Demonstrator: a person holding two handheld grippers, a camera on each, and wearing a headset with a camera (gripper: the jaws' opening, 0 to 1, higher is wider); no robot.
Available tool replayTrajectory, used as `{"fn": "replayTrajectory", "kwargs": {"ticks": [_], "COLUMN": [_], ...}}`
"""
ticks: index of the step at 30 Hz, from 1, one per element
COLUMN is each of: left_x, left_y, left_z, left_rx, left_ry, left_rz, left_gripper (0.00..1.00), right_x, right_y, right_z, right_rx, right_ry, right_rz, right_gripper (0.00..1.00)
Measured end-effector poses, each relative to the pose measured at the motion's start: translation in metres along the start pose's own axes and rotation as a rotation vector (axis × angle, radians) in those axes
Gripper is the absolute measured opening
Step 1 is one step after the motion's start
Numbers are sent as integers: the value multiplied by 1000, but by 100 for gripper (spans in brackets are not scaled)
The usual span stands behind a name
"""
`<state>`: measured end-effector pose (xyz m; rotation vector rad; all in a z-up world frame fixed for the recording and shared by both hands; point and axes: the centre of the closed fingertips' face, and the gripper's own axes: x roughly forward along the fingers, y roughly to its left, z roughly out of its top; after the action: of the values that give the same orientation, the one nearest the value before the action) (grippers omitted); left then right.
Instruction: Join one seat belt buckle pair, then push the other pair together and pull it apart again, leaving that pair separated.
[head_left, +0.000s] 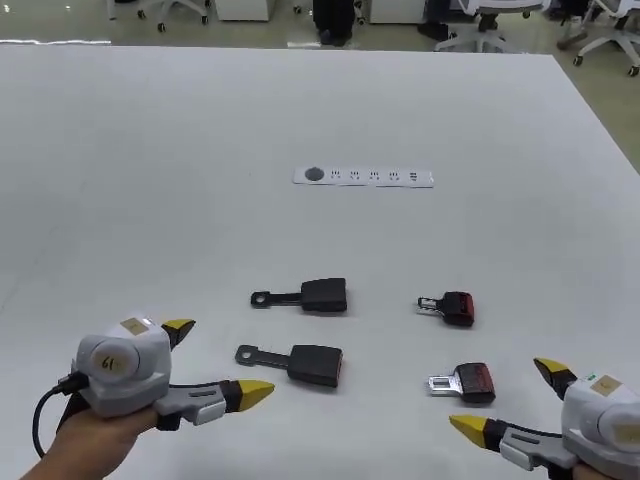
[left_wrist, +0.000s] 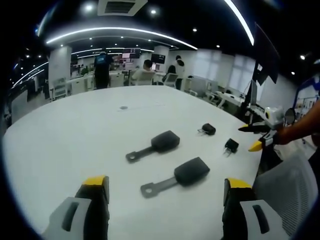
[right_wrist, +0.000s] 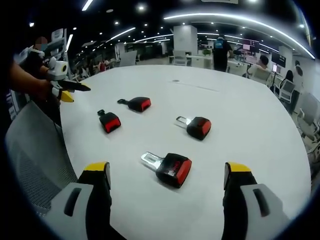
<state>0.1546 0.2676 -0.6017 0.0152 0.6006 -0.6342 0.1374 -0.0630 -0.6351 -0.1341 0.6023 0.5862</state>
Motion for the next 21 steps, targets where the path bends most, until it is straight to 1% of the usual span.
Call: {"fn": "replayTrajectory", "kwargs": {"ticks": [3,8,9,11,13,17,21], "left_x": [5,10,11,14,16,22,30], "left_y": [2,0,-2,-2,-4,-3,-5], "left_z": [-2,-1,-1,-4,-2,-6,-6], "left_rx": [-2,-7,-6,-1,6,14,29], "left_ry": [6,6,12,22,30,42,52], "left_rz": [-7,-12,-15,-24,-34,-50,-66], "left_gripper": [98,97,97,97,97,97,96], "right_x": [3,9,11,15,18,22,27], "right_y": [1,1,1,-2,-2,-1,0], "right_z": [2,3,2,1,2,3,5], "right_rx": [-8,-15,-19,-19,-16,-25,-34], "right_ry": [6,14,18,25,25,37,43], "right_rz": [7,21,26,27,31,45,62], "right_gripper": [95,94,94,94,94,93,93]}}
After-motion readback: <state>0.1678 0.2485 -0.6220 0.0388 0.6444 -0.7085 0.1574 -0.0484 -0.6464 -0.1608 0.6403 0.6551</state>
